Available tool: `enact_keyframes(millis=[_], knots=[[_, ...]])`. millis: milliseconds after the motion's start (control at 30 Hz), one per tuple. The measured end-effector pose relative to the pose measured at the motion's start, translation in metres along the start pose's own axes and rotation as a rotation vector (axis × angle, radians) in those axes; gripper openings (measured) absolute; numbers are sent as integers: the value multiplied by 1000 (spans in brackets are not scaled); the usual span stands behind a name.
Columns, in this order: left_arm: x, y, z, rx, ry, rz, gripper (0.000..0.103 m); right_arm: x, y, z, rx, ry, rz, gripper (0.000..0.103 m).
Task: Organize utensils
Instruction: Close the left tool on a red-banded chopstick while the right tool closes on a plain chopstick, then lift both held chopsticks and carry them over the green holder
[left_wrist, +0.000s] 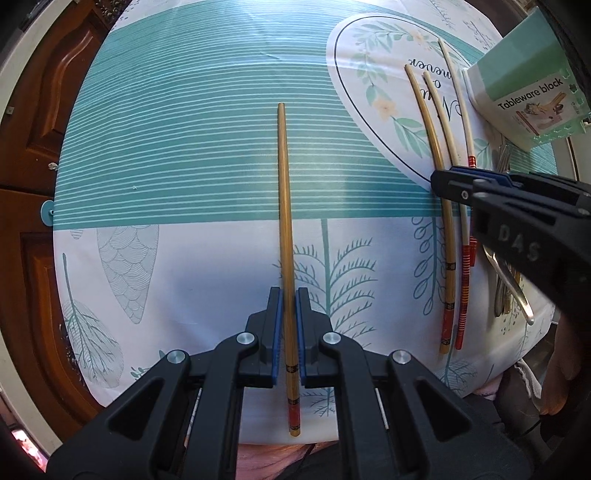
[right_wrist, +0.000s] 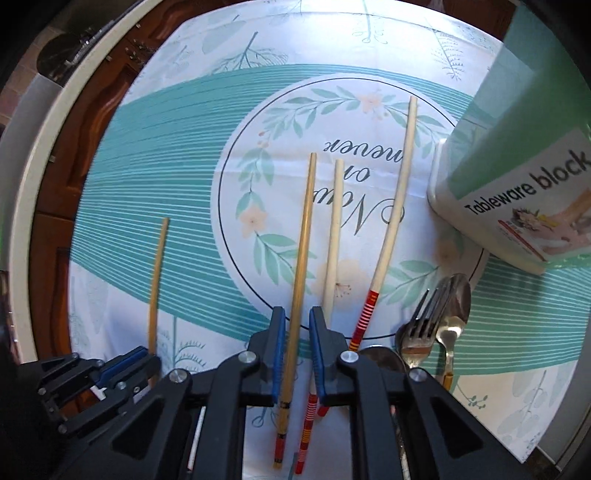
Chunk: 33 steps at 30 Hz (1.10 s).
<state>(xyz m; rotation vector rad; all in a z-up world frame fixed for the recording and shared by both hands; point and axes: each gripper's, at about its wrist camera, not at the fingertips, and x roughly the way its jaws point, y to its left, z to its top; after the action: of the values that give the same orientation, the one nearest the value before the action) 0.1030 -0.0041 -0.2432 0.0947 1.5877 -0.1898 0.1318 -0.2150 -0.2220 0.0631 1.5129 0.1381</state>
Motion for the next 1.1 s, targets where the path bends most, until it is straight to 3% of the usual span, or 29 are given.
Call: enact_keyframes(millis=[167, 367, 533, 700, 1100], knots=[[1, -8, -7, 13, -3, 35, 5, 5, 29, -2, -88, 2, -142, 11], [-1, -31, -9, 21, -23, 46, 4, 6, 38, -5, -110, -7, -152, 6], [-11, -31, -25, 22, -111, 39, 4, -1, 22, -14, -65, -16, -9, 5], [-29, -41, -39, 36, -238, 16, 4, -18, 5, -38, -55, -110, 110, 5], [-122, -70, -54, 85, -643, -123, 4, -105, -52, -84, -10, -517, 319, 5]])
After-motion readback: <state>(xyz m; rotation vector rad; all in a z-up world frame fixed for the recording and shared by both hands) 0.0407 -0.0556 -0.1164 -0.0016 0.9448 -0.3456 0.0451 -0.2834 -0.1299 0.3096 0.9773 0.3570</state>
